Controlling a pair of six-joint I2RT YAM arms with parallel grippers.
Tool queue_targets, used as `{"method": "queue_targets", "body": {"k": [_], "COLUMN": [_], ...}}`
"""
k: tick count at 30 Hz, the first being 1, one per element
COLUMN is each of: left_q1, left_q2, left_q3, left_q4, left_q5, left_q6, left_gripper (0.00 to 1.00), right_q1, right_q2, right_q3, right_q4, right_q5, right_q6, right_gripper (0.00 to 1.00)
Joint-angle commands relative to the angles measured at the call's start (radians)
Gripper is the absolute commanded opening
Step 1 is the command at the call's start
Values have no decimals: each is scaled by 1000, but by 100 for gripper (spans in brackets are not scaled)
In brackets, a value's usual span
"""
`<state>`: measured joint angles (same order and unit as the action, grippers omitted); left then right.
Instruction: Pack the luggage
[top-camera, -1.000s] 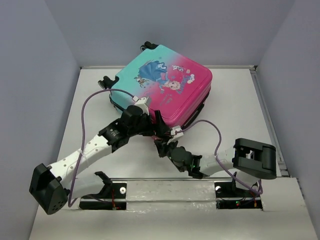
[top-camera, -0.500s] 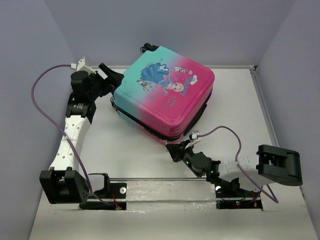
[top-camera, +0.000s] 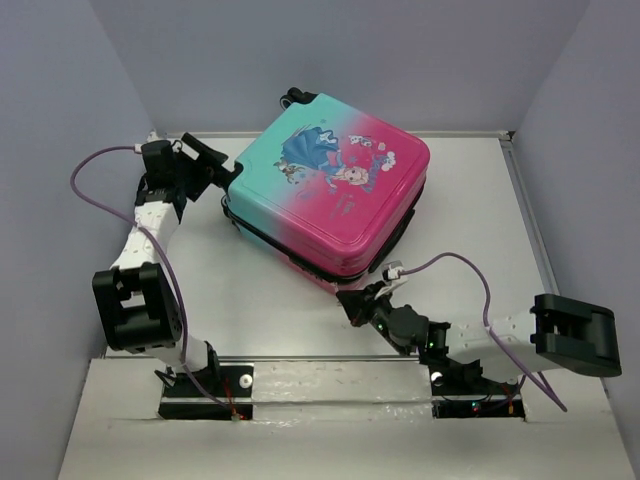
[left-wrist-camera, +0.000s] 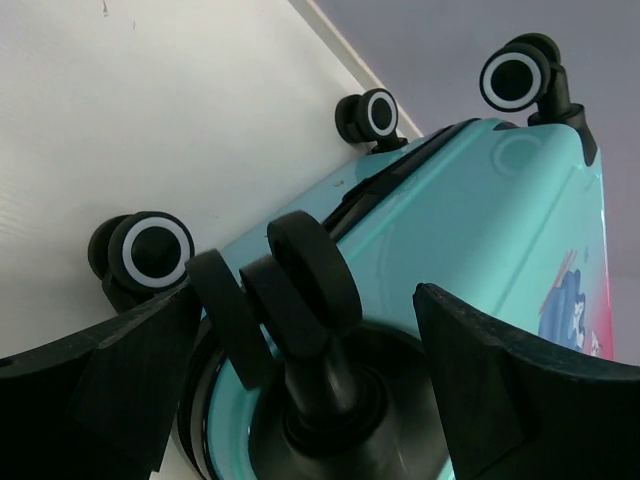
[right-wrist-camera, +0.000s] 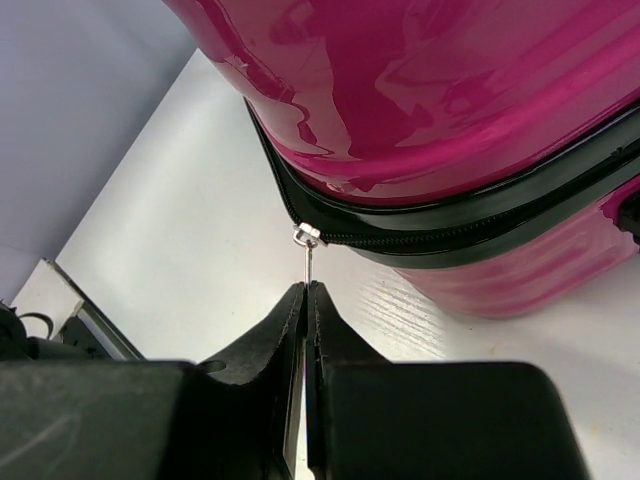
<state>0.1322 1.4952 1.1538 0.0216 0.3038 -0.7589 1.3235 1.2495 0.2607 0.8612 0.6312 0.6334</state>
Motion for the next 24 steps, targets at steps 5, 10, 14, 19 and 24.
{"method": "queue_targets", "body": {"k": [5,10,14,19,24], "left_q1": [3,3,3,1,3], "left_q2": [83,111,116,105,65], "left_q3": [66,53,28,-31,-101], "left_q4": [129,201,250,343,394], "left_q5": [34,84,96,110,75], "left_q6": [-74,-134,-169,-240,-243], "left_gripper": [99,95,73,51,6], "right_q1": [45,45,45,16,-108], "right_q2": [-24,-79,-191,-372,-519], "right_q3": [26,47,72,80,167], "right_q4": [-160,-304,-531,-677,-887], "right_q5": [-74,-59,-7,55,-71], "right_q6": [66,112,170,123,37], "right_gripper": [40,59,77,90,90]}}
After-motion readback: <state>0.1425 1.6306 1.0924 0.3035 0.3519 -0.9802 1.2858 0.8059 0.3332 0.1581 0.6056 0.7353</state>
